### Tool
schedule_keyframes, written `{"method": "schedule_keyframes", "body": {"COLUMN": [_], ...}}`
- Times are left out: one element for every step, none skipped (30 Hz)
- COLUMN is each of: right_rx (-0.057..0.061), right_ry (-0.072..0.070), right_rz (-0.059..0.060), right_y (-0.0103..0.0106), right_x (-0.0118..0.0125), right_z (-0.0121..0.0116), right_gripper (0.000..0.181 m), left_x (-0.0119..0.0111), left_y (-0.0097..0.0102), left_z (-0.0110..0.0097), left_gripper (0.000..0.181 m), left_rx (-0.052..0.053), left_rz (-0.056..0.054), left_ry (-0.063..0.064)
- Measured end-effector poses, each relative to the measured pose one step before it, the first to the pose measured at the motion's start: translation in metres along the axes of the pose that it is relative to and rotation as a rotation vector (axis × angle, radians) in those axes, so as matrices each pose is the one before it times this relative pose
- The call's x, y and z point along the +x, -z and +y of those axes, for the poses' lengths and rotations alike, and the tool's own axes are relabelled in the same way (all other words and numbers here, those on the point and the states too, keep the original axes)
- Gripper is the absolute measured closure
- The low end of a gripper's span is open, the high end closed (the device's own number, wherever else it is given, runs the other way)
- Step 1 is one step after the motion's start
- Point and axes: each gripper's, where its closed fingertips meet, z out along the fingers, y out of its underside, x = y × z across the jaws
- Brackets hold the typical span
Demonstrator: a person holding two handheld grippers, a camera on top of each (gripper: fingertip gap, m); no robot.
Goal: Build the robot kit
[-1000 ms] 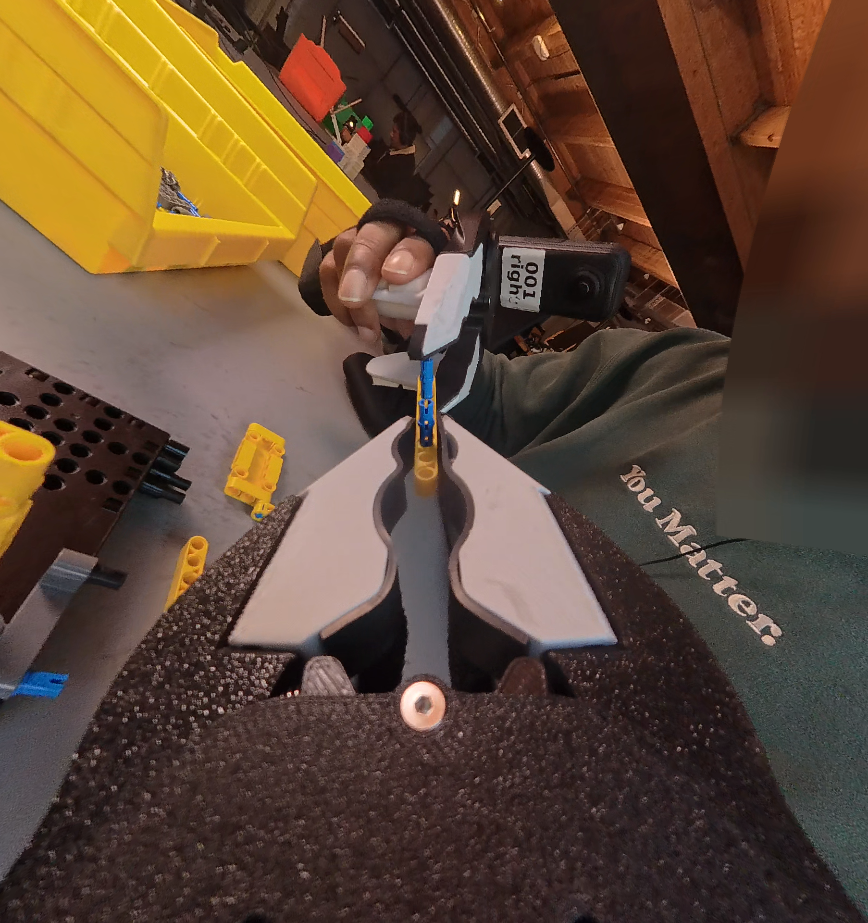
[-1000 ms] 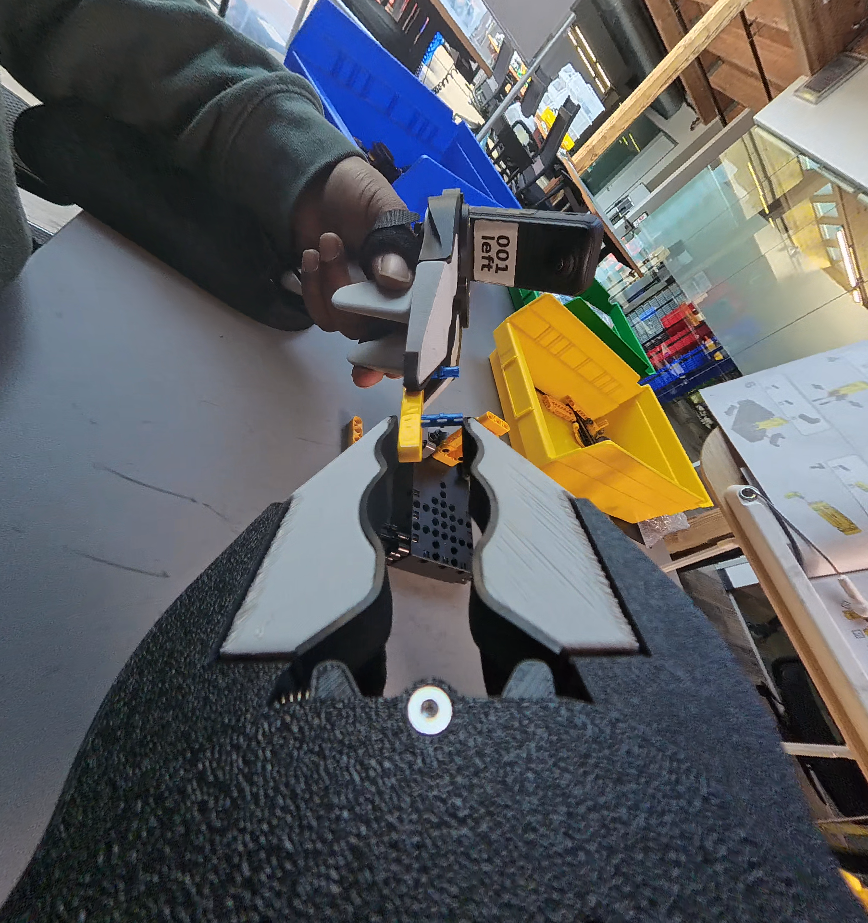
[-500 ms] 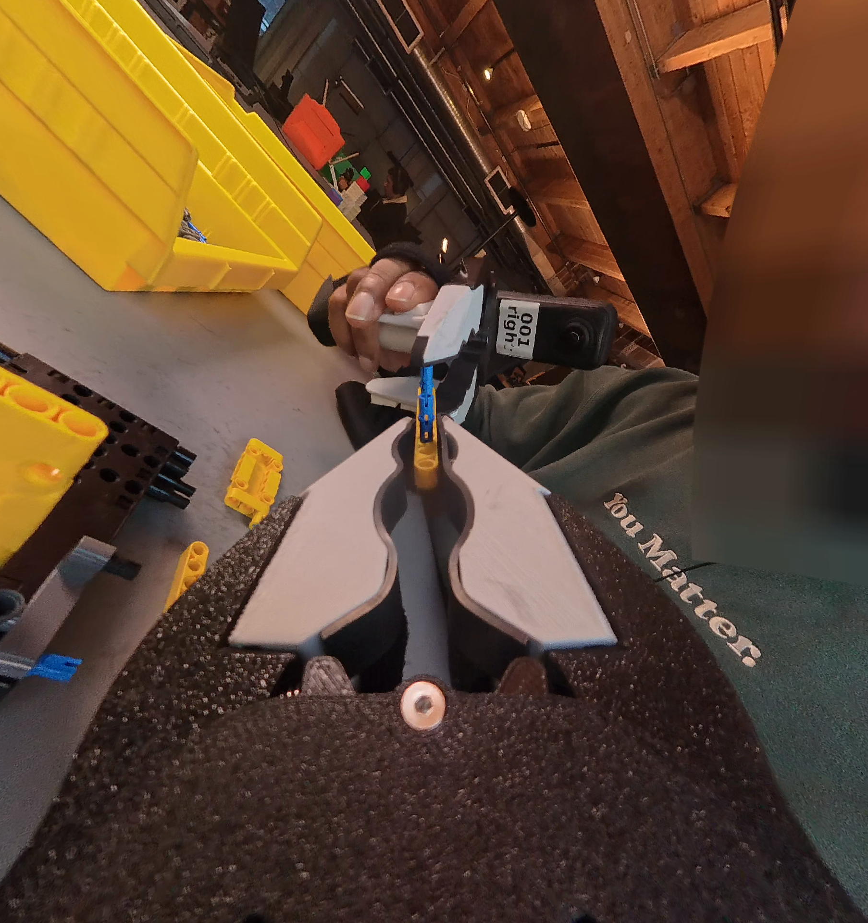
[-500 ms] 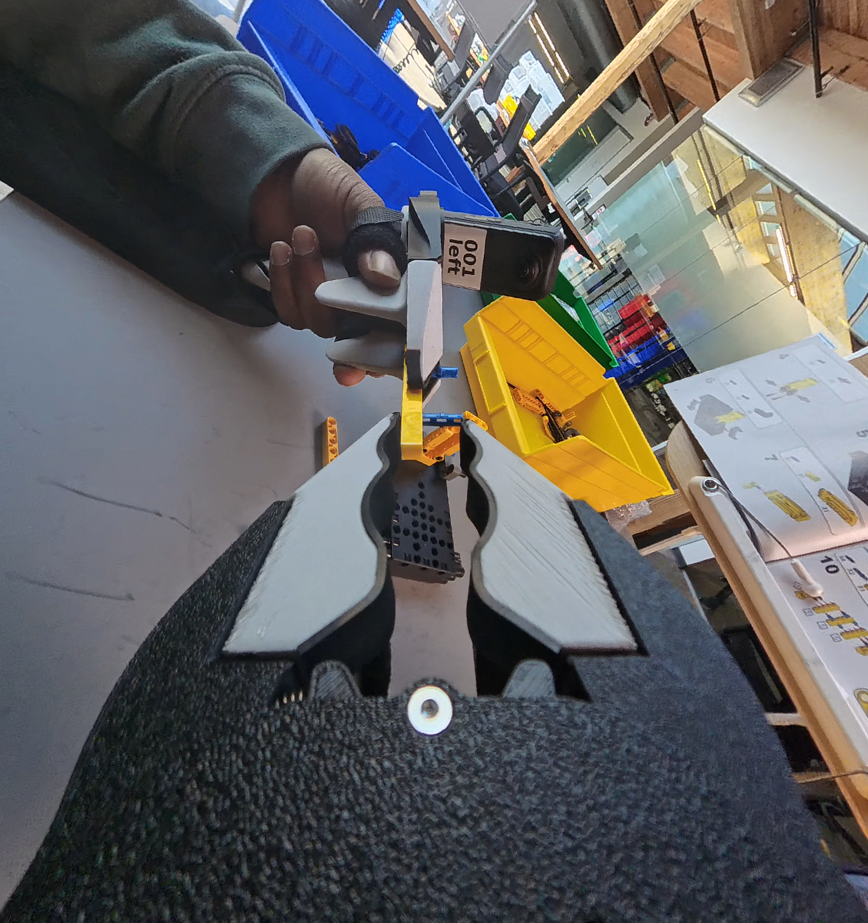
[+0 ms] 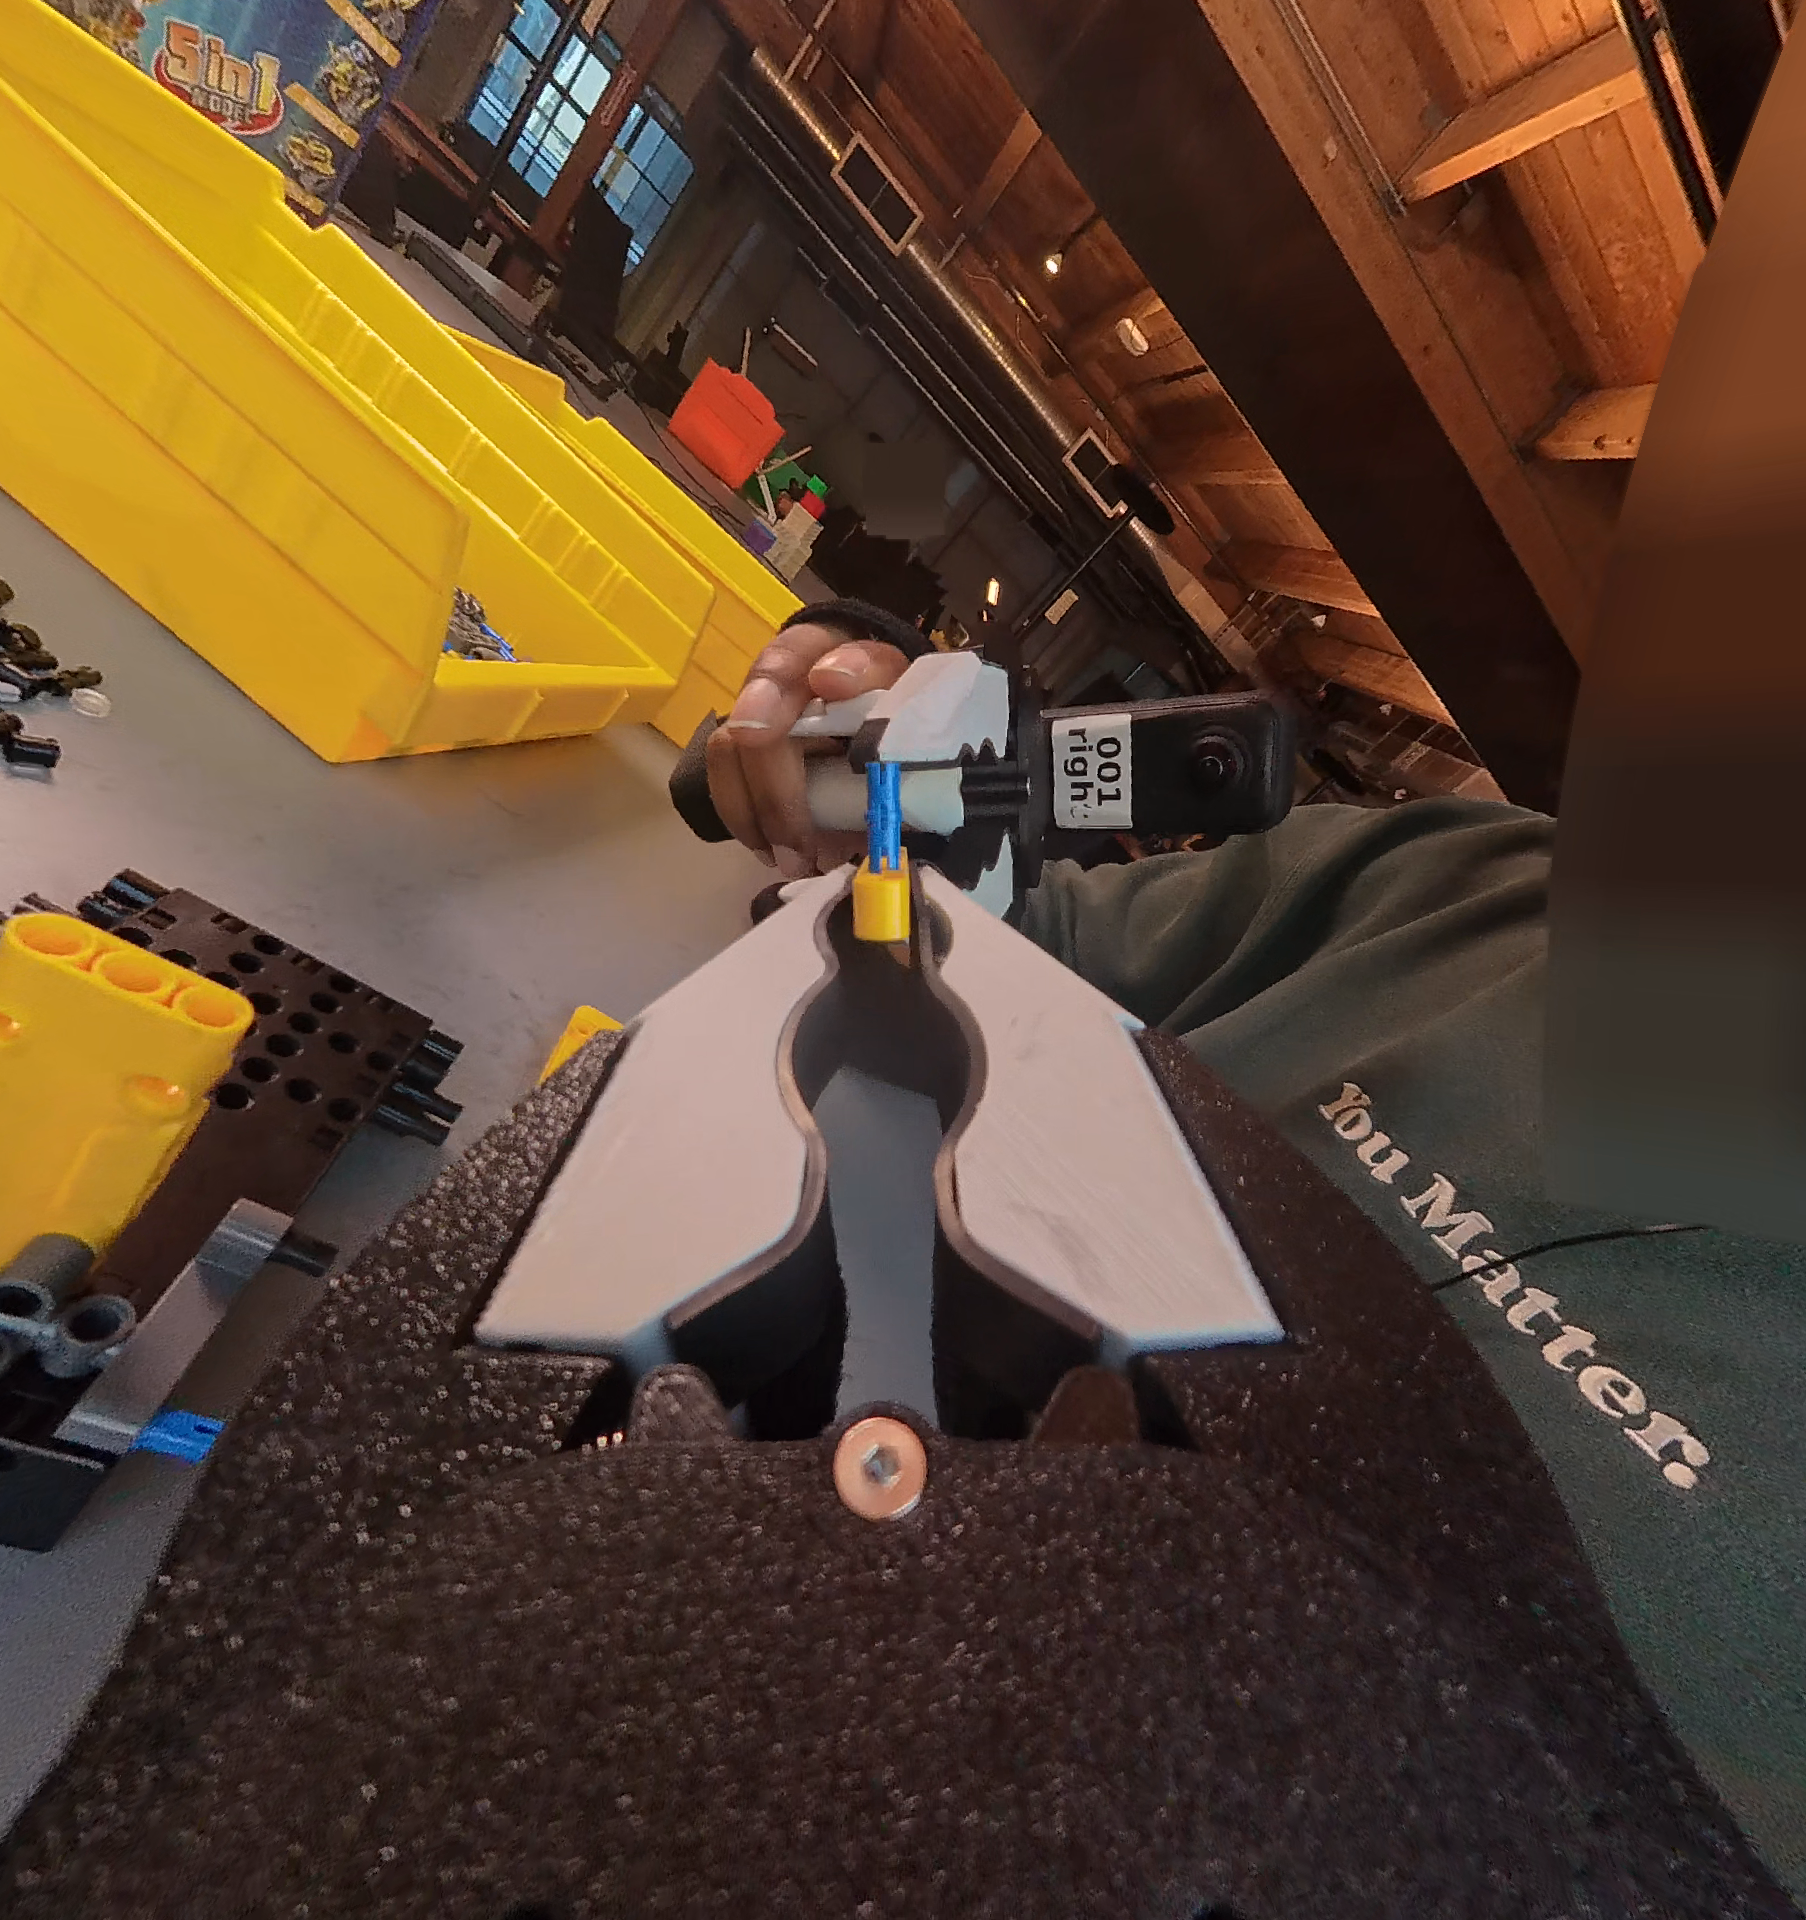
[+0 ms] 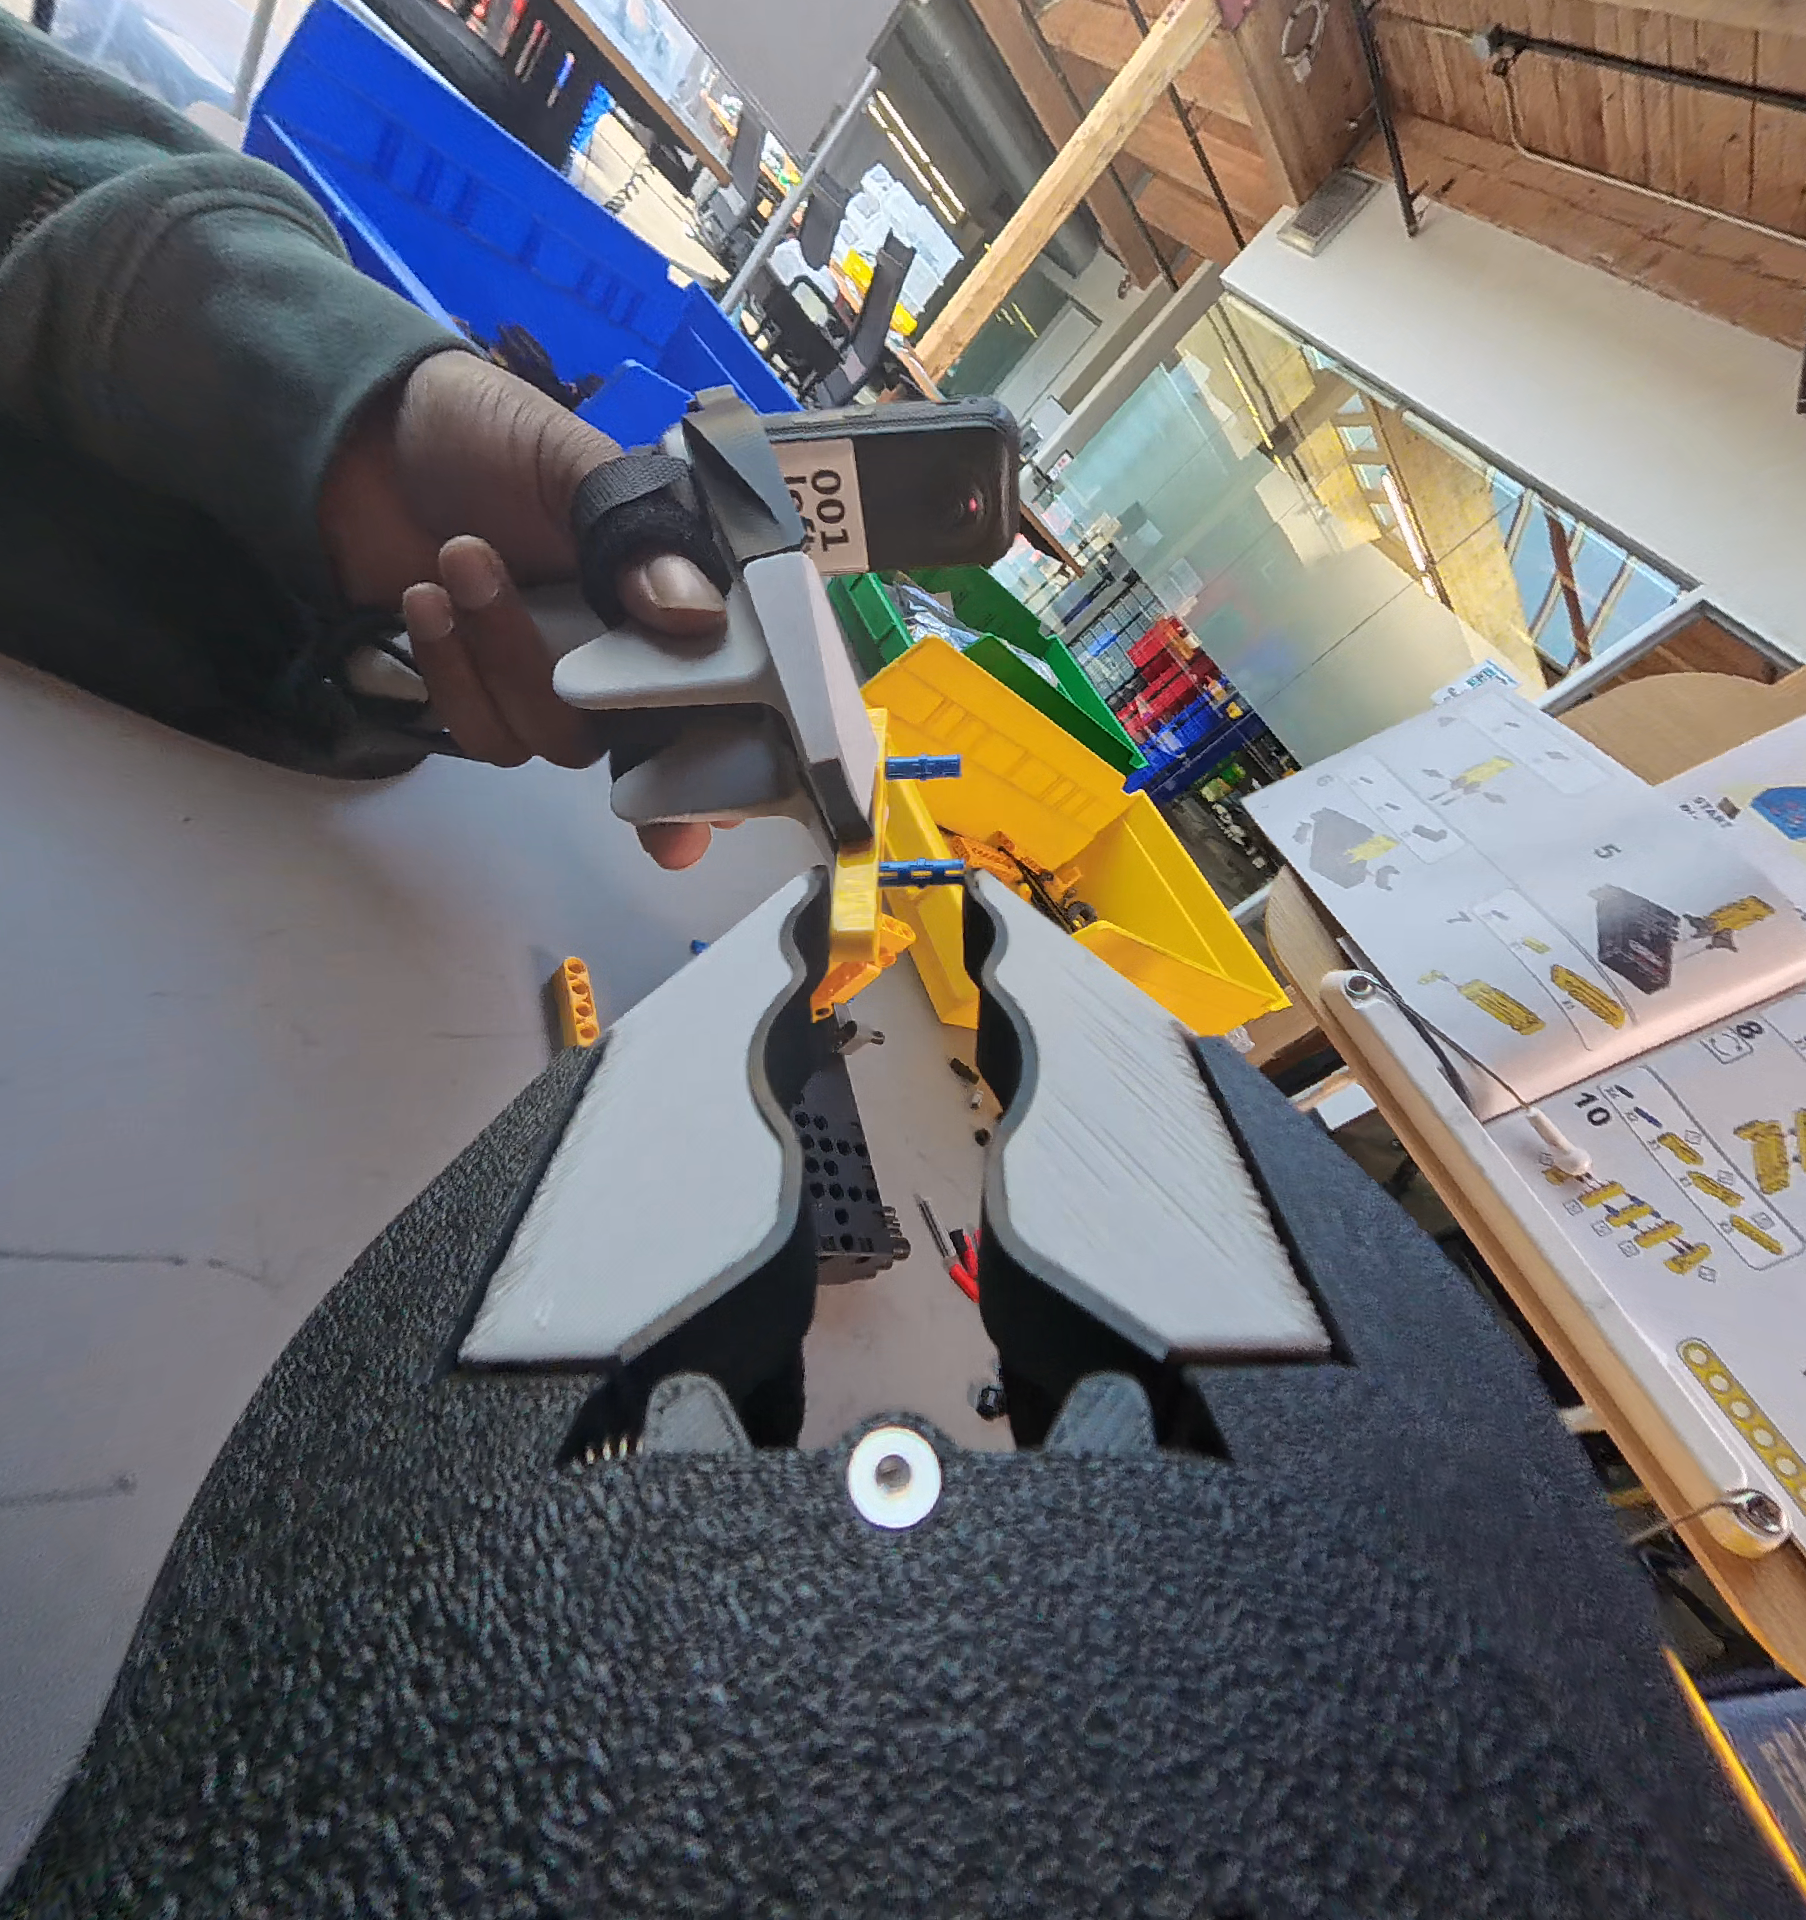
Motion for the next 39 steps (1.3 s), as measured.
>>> {"method": "schedule_keyframes", "body": {"right_rx": [0.0020, -0.0046, -0.0055, -0.0022, -0.0013, -0.0036, -0.0079, -0.0069, -0.0036, -0.0015, -0.0013, -0.0026, -0.0080, -0.0062, -0.0078, -0.0096, -0.0133, -0.0039, -0.0061, -0.0060, -0.0034, 0.0029, 0.0051, 0.0034, 0.0134, 0.0175, 0.0235, 0.0129, 0.0144, 0.0109, 0.0096, -0.0055, -0.0175, -0.0185, -0.0081, -0.0006, 0.0046, 0.0101, 0.0026], "right_ry": [0.0082, 0.0097, 0.0102, 0.0155, 0.0178, 0.0207, 0.0128, 0.0054, 0.0018, 0.0021, 0.0084, 0.0128, 0.0100, 0.0138, 0.0230, 0.0289, 0.0275, 0.0213, 0.0053, -0.0114, -0.0072, -0.0045, -0.0076, -0.0261, -0.0717, -0.0956, -0.0960, -0.0833, -0.0649, -0.0380, -0.0019, 0.0244, 0.0301, 0.0222, 0.0182, 0.0199, 0.0267, 0.0300, 0.0247], "right_rz": [-0.0348, -0.0396, -0.0242, -0.0005, 0.0233, 0.0235, 0.0078, 0.0030, 0.0007, -0.0040, 0.0029, 0.0039, 0.0049, 0.0057, -0.0170, 0.0183, 0.0020, 0.0105, -0.0010, -0.0127, -0.0084, -0.0042, -0.0011, 0.0010, -0.0023, -0.0152, -0.0229, -0.0216, -0.0283, -0.0134, -0.0022, 0.0150, 0.0239, 0.0139, 0.0109, 0.0052, 0.0117, 0.0094, 0.0133], "right_y": [0.00100, 0.00064, 0.00069, 0.00077, 0.00078, 0.00043, -0.00022, -0.00040, -0.00038, -0.00009, -0.00009, -0.00028, -0.00056, -0.00055, -0.00096, -0.00101, -0.00046, -0.00002, -0.00019, -0.00058, -0.00044, 0.00012, 0.00023, -0.00030, -0.00083, -0.00069, 0.00035, 0.00111, 0.00199, 0.00189, 0.00104, -0.00017, -0.00125, -0.00153, -0.00109, -0.00048, 0.00011, 0.00058, 0.00016], "right_x": [-0.00308, -0.00443, -0.00292, -0.00030, 0.00262, 0.00253, 0.00033, 0.00004, 0.00000, -0.00033, 0.00023, -0.00013, 0.00004, -0.00024, -0.00459, -0.00032, -0.00081, 0.00046, -0.00018, -0.00122, -0.00117, -0.00096, -0.00068, -0.00001, 0.00100, 0.00107, 0.00145, 0.00219, 0.00104, 0.00152, 0.00030, 0.00073, 0.00129, 0.00003, -0.00022, -0.00094, 0.00010, -0.00020, 0.00061], "right_z": [0.00002, 0.00109, 0.00087, -0.00001, -0.00048, -0.00008, 0.00076, 0.00101, 0.00058, 0.00028, 0.00004, 0.00012, 0.00068, 0.00057, 0.00030, 0.00071, 0.00174, 0.00013, 0.00061, 0.00122, 0.00165, 0.00109, 0.00039, 0.00091, 0.00072, 0.00086, -0.00046, -0.00004, -0.00120, -0.00163, -0.00205, -0.00020, 0.00169, 0.00194, 0.00079, -0.00038, -0.00163, -0.00291, -0.00182], "right_gripper": [0.153, 0.147, 0.143, 0.143, 0.150, 0.155, 0.155, 0.155, 0.155, 0.156, 0.156, 0.157, 0.157, 0.157, 0.163, 0.164, 0.164, 0.164, 0.164, 0.164, 0.164, 0.164, 0.164, 0.164, 0.163, 0.163, 0.162, 0.160, 0.151, 0.150, 0.151, 0.155, 0.161, 0.164, 0.167, 0.168, 0.169, 0.173, 0.173], "left_x": [0.00019, -0.00042, -0.00031, 0.00037, 0.00040, -0.00001, -0.00054, -0.00080, -0.00051, -0.00027, -0.00022, -0.00042, -0.00061, -0.00068, -0.00078, -0.00131, -0.00112, -0.00040, -0.00076, -0.00155, -0.00167, -0.00104, -0.00073, -0.00080, -0.00090, -0.00040, 0.00132, 0.00040, -0.00202, -0.00074, 0.00077, 0.00018, -0.00073, 0.00052, 0.00193, 0.00106, -0.00055, 0.00005, 0.00079], "left_y": [0.00046, 0.00026, 0.00000, -0.00049, -0.00088, -0.00083, -0.00021, 0.00017, 0.00015, 0.00012, 0.00010, 0.00027, 0.00032, 0.00026, 0.00035, 0.00052, 0.00026, -0.00007, 0.00008, 0.00030, -0.00014, -0.00022, -0.00020, 0.00002, 0.00006, -0.00009, -0.00036, 0.00028, 0.00142, 0.00190, 0.00166, 0.00086, 0.00020, -0.00044, -0.00084, -0.00081, -0.00069, -0.00062, -0.00027], "left_z": [0.00044, 0.00076, 0.00021, 0.00025, 0.00097, 0.00040, -0.00033, -0.00030, -0.00015, -0.00004, -0.00017, -0.00016, -0.00015, -0.00053, -0.00069, 0.00044, 0.00082, -0.00007, 0.00028, 0.00064, 0.00060, 0.00086, 0.00061, -0.00006, -0.00109, -0.00149, -0.00172, -0.00182, -0.00165, -0.00168, -0.00206, -0.00103, 0.00002, 0.00005, -0.00037, -0.00035, 0.00026, 0.00020, -0.00053], "left_gripper": [0.175, 0.175, 0.175, 0.175, 0.175, 0.175, 0.176, 0.176, 0.176, 0.176, 0.176, 0.176, 0.176, 0.176, 0.176, 0.176, 0.176, 0.176, 0.176, 0.176, 0.176, 0.176, 0.176, 0.175, 0.175, 0.174, 0.174, 0.175, 0.175, 0.175, 0.175, 0.174, 0.175, 0.174, 0.174, 0.174, 0.174, 0.174, 0.174], "left_rx": [-0.0020, -0.0036, -0.0008, -0.0013, -0.0042, 0.0013, 0.0061, 0.0059, 0.0059, 0.0061, 0.0064, 0.0037, 0.0017, 0.0044, 0.0059, -0.0021, -0.0035, 0.0014, -0.0011, -0.0014, 0.0006, -0.0023, -0.0052, -0.0044, -0.0031, -0.0023, -0.0001, 0.0024, 0.0036, 0.0091, 0.0153, 0.0107, 0.0039, 0.0031, 0.0044, 0.0060, 0.0040, 0.0058, 0.0102], "left_rz": [0.0102, 0.0066, 0.0041, 0.0055, 0.0049, 0.0011, -0.0022, -0.0019, 0.0015, 0.0049, 0.0049, 0.0010, -0.0007, 0.0011, 0.0013, -0.0024, -0.0038, -0.0025, -0.0036, -0.0046, -0.0039, -0.0022, -0.0039, -0.0089, -0.0131, -0.0135, -0.0062, -0.0147, -0.0265, -0.0112, 0.0053, 0.0032, -0.0039, 0.0022, 0.0116, 0.0080, 0.0001, 0.0058, 0.0128], "left_ry": [0.0172, 0.0125, 0.0067, 0.0050, 0.0037, 0.0035, 0.0028, 0.0039, 0.0072, 0.0098, 0.0094, 0.0055, 0.0040, 0.0070, 0.0096, 0.0064, 0.0028, 0.0013, 0.0005, 0.0040, 0.0064, 0.0028, -0.0053, -0.0170, -0.0251, -0.0272, -0.0288, -0.0273, -0.0238, -0.0100, 0.0076, 0.0093, 0.0024, 0.0021, 0.0081, 0.0114, 0.0120, 0.0160, 0.0206]}}
